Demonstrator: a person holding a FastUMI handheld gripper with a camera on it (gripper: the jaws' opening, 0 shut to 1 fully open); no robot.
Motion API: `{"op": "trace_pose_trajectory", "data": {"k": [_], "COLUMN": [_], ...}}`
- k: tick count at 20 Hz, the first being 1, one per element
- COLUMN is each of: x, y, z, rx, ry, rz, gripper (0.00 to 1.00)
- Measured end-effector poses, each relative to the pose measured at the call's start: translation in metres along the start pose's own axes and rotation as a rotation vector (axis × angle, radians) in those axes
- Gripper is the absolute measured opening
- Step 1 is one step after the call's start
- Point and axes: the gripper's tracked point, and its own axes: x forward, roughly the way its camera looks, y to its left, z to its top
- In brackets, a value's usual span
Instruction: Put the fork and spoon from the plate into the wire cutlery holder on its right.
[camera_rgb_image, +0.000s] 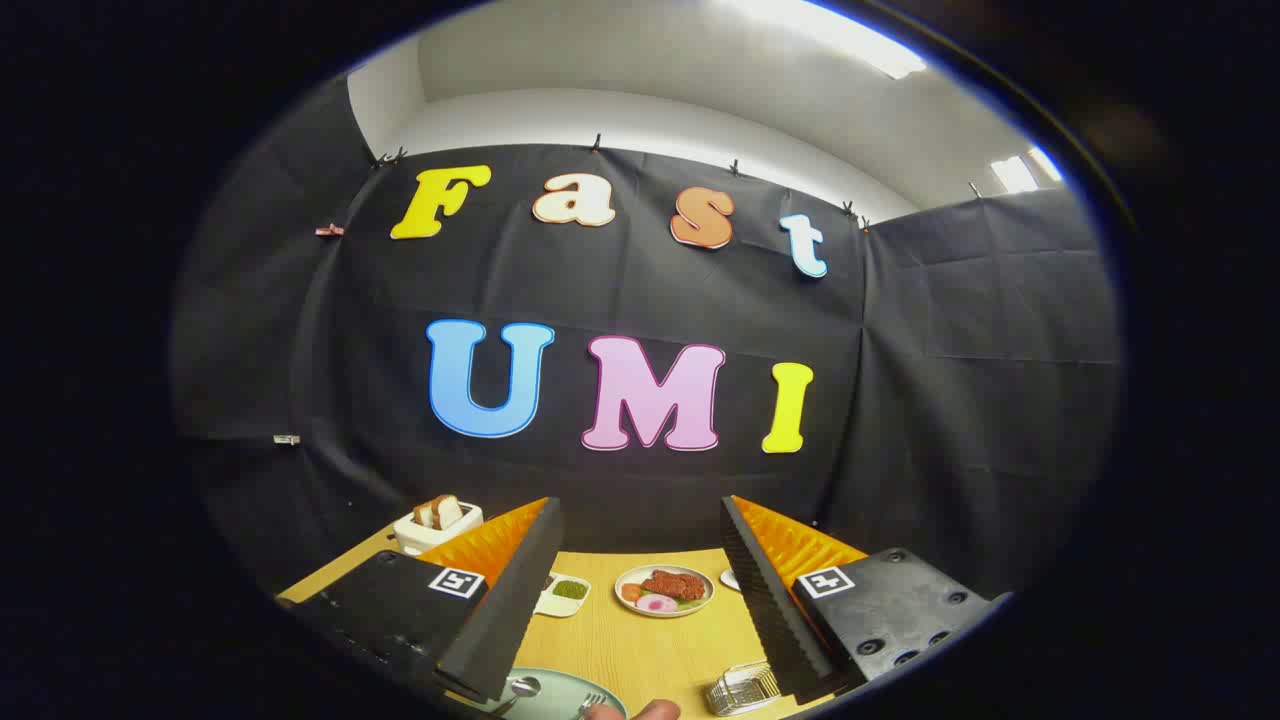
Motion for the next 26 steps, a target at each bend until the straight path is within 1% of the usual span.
{"op": "trace_pose_trajectory", "data": {"k": [3, 8, 13, 17, 19, 22, 26], "x": [0.001, -0.001, -0.005, -0.003, -0.002, -0.005, -0.023], "y": [0.001, -0.006, -0.005, -0.015, -0.02, -0.012, 0.017], "z": [-0.002, -0.004, -0.009, -0.021, -0.033, -0.061, -0.123], "rx": [0.012, 0.026, 0.033, 0.035, 0.02, 0.041, 0.048], "ry": [0.005, 0.009, 0.019, 0.044, 0.076, 0.153, 0.325], "rz": [0.005, -0.01, 0.012, 0.006, -0.009, -0.029, -0.031], "gripper": [0.97, 0.97, 0.97, 0.97, 0.97, 0.97, 0.98]}}
